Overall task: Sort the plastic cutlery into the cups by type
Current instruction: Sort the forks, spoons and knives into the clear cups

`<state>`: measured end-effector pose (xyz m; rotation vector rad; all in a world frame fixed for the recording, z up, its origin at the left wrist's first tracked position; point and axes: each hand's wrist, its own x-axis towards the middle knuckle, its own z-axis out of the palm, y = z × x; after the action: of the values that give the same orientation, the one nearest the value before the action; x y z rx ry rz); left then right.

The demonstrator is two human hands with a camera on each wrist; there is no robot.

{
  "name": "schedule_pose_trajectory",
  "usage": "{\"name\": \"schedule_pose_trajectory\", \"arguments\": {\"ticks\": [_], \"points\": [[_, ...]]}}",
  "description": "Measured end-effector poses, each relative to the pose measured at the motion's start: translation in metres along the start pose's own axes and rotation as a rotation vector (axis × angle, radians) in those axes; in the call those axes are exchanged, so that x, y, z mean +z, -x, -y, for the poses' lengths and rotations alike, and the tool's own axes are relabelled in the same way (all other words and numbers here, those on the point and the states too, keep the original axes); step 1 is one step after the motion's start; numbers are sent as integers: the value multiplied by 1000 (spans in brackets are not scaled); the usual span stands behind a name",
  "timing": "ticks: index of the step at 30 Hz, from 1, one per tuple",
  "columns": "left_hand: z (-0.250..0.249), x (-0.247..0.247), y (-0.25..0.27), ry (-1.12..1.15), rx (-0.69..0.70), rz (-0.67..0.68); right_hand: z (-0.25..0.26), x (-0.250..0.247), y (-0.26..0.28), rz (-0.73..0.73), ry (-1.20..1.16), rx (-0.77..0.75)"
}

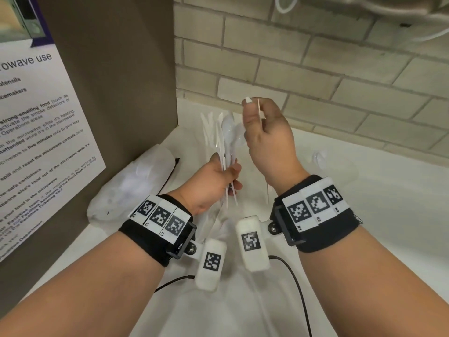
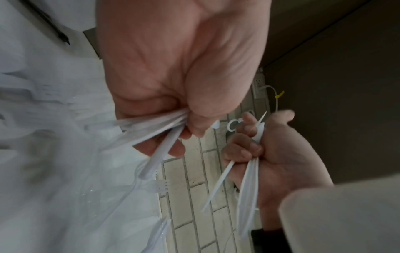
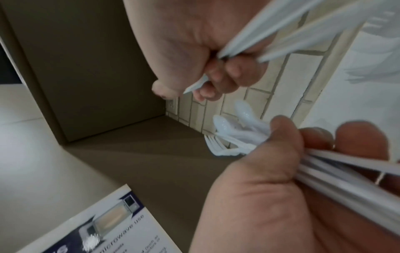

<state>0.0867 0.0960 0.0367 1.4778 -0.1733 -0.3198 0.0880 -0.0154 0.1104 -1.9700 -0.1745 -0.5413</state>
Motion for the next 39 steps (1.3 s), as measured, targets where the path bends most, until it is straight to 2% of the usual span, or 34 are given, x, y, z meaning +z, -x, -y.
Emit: {"name": "schedule_pose_trajectory", "arguments": {"ticks": [3, 5, 8, 10, 14, 17, 19, 24, 27, 32, 35, 39], "points": [[0, 0, 1, -125, 36, -6, 0, 0, -3, 110, 287, -127], [0, 1, 0, -155, 52, -19, -1, 1, -5, 180, 466, -142], [0, 2, 1, -194, 65, -21, 0, 0, -6, 189, 542, -152], [3, 2, 1, -195, 75, -17, 2, 0, -6, 195, 473, -116], [4, 2, 1, -159, 107, -45, 1, 1, -1, 200, 209, 50], [4, 2, 0, -162, 137, -64, -4, 1, 5, 194, 131, 67], [7, 2, -1, -187, 158, -58, -7, 2, 8, 187, 108, 53], [11, 1, -4, -215, 182, -29, -17, 0, 13, 23, 199, -103], [14, -2, -6, -228, 210, -25, -18, -5, 12, 89, 162, -127], [22, -6, -6, -197, 153, -10, -13, -13, 10, 252, 153, -177], [24, -7, -6, -211, 152, -13, -14, -15, 7, 257, 207, -171], [25, -6, -7, -233, 190, -43, -12, -12, 10, 208, 138, -166]]}}
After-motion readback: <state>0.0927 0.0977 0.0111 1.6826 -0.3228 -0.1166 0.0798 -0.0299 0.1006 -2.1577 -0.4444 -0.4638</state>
